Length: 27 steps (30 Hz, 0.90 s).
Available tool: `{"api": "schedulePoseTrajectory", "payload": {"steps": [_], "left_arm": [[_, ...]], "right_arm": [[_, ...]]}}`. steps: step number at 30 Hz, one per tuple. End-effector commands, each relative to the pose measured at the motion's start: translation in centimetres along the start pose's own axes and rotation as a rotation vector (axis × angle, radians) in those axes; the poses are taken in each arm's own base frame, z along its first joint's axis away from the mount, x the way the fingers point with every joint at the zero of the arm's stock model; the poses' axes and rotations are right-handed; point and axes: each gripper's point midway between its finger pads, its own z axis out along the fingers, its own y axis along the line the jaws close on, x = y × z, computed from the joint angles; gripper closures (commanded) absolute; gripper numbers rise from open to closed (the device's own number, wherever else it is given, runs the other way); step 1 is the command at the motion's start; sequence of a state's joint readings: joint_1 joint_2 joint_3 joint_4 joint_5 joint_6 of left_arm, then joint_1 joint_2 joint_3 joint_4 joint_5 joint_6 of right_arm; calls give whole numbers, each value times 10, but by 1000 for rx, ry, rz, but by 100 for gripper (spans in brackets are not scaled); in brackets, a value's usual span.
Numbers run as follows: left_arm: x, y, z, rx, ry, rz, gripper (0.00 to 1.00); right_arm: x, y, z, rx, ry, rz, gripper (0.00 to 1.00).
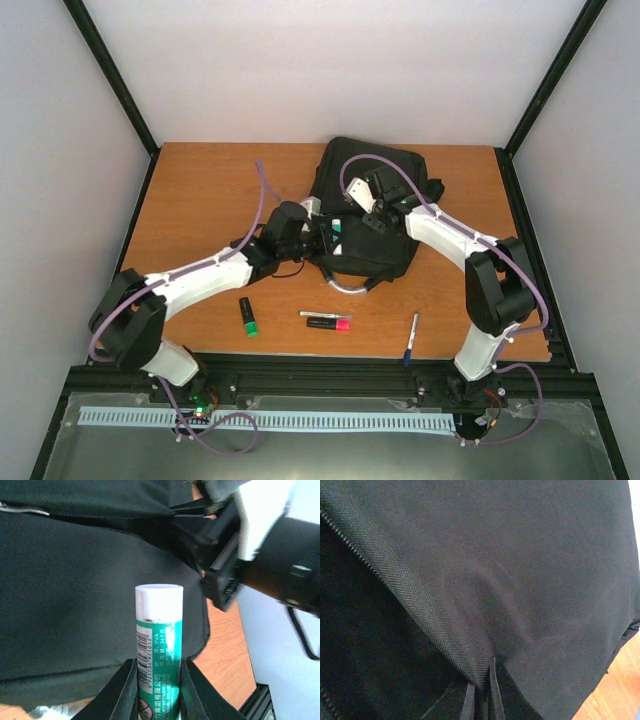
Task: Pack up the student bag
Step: Place the stationery in the student bag.
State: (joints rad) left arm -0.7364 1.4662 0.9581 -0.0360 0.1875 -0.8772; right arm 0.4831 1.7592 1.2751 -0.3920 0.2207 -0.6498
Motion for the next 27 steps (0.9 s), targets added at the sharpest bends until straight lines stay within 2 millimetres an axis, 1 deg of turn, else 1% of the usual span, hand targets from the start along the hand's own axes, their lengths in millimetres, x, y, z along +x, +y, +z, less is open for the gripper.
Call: {"api": "schedulePoseTrajectory", "payload": {"steps": [1,5,9,12,14,17,18,21,24,27], "left_arm": [[-17,-7,24,55,-45,-76,99],[-16,-13,55,121,-20,-122,99],[-17,-6,84,119,-9,-141,99],[-20,3,101,91,-4,-162,99],[-22,6,108,93,-1,-178,99],[-29,9,112,78,-30,-185,99],[-36,6,108,85,-64,-206,99],[-43,9,100,100,-132,-289,99],[-51,13,97,115,-192,-361,99],[-58,11,100,140,-220,-394,99]], "right_arm": [[-20,-14,-34,-5,-70,102,97],[-24,-14,-47,-36,-87,146,97],[-25,-7,-57,-86,-97,179,97],[-23,0,-65,-124,-100,196,97],[-22,5,-71,-149,-109,205,97],[-23,14,-78,-201,-127,228,97],[-24,23,-79,-243,-152,247,97],[-27,34,-79,-286,-201,270,97],[-23,39,-72,-296,-185,279,97],[-25,41,-72,-314,-191,292,97]]}}
